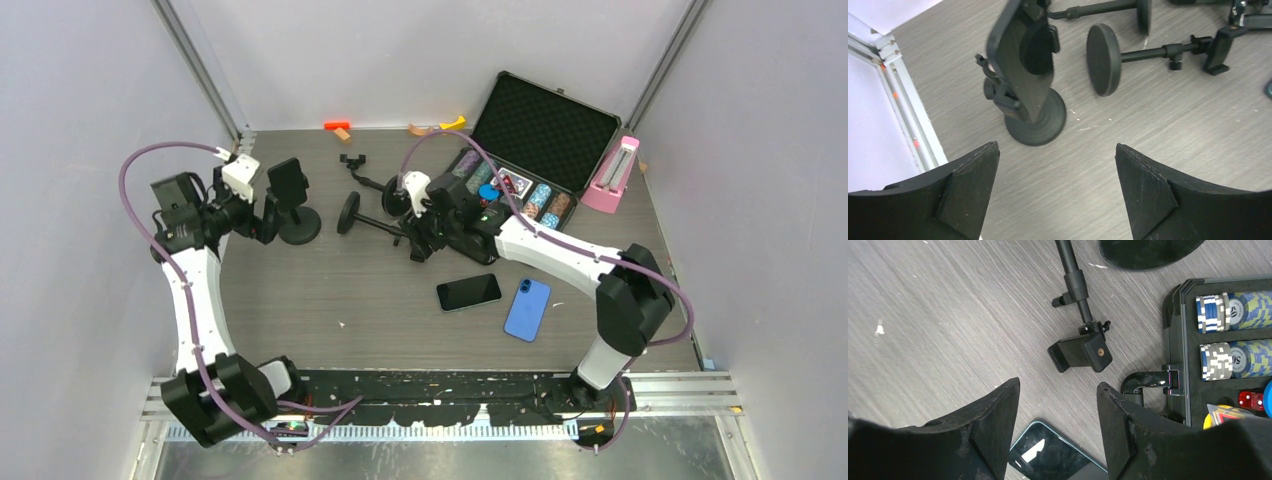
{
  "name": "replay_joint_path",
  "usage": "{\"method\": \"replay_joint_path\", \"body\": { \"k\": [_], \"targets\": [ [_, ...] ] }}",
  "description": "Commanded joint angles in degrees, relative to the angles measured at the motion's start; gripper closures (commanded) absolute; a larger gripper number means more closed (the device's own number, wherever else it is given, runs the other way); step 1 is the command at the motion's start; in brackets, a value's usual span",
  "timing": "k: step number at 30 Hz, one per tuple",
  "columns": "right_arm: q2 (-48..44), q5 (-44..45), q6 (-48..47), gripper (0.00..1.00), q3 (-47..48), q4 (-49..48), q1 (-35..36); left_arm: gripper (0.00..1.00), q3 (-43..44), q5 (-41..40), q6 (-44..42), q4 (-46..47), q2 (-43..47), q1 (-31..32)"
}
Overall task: Place the phone on the phone stand
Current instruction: Pick up the phone stand at the center of the board.
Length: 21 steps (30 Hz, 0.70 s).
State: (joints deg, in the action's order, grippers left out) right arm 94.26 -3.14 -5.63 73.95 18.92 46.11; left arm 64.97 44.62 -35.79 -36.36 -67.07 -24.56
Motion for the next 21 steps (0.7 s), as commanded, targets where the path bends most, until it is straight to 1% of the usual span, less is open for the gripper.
{"method": "replay_joint_path", "body": {
  "k": [1, 6, 11, 16, 21],
  "targets": [
    [3.91, 4.8, -3.07, 0.35, 3.86, 1.64, -0.14, 0.08, -1.57, 1.89, 3.39, -6.44, 5.44, -0.49],
    [8.86, 8.13, -6.62, 0.33, 6.93, 3.99, -0.17, 0.02, -4.93, 4.67, 3.4, -11.85, 13.17, -0.36],
    [13.09, 9.62, -10.12, 0.33, 10.32, 6.39, -0.23, 0.02, -5.56, 5.87, 1.82, -18.08, 17.56, 0.39],
    [16.9, 9.99, -12.28, 0.4, 13.26, 7.97, -0.23, 0.03, -5.36, 6.0, 1.67, -21.38, 18.7, 2.24],
    [19.64, 9.3, -13.89, 0.46, 16.13, 9.99, -0.23, 0.03, -5.38, 4.77, 2.21, -21.94, 18.55, 4.95]
  ]
}}
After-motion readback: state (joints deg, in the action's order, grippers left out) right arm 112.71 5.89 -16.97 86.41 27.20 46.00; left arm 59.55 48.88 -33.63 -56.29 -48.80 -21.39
